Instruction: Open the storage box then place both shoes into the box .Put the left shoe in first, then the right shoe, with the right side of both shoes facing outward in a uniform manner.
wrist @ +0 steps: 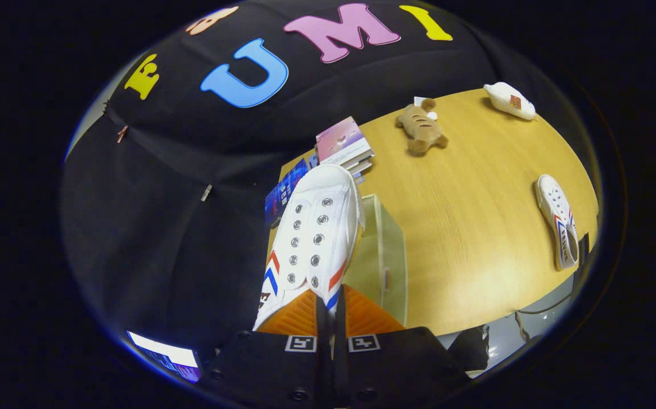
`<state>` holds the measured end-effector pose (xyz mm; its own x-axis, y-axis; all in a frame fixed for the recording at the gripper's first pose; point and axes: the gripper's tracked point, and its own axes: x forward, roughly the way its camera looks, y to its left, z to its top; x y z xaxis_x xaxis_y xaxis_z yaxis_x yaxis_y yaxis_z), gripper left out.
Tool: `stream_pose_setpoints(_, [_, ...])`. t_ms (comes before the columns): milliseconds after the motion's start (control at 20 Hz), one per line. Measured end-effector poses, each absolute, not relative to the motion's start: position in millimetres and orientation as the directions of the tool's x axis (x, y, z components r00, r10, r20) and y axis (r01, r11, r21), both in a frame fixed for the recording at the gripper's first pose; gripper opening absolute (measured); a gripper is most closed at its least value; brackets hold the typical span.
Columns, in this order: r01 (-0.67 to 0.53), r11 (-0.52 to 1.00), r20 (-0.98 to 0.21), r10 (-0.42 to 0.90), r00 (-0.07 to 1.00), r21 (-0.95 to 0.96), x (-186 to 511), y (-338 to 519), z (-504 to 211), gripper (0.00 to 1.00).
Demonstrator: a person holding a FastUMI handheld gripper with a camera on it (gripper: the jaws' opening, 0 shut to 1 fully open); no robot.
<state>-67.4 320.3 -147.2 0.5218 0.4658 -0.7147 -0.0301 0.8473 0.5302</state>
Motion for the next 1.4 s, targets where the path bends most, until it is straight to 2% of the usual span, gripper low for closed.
stream_pose_setpoints(550, [-0.037,0.908,-0.816,0.393,0.423,0.418,-57.9,375.9,-237.9,0.05])
stream_pose_setpoints(900, [-0.064,0.929,-0.858,0.361,0.365,0.364,-55.2,390.2,-267.4,0.05])
stream_pose_setpoints(1000, [-0.088,0.922,-0.856,0.383,0.347,0.377,-55.9,400.7,-272.9,0.1])
stream_pose_setpoints(1150, [-0.145,0.902,-0.817,0.43,0.385,0.407,-40.7,411.7,-262.4,0.55])
stream_pose_setpoints(1300, [-0.259,0.894,-0.788,0.445,0.425,0.366,-38.9,396.7,-236.6,0.98])
stream_pose_setpoints(1400, [-0.332,0.889,-0.765,0.446,0.466,0.316,-38.6,371.6,-216.2,0.98])
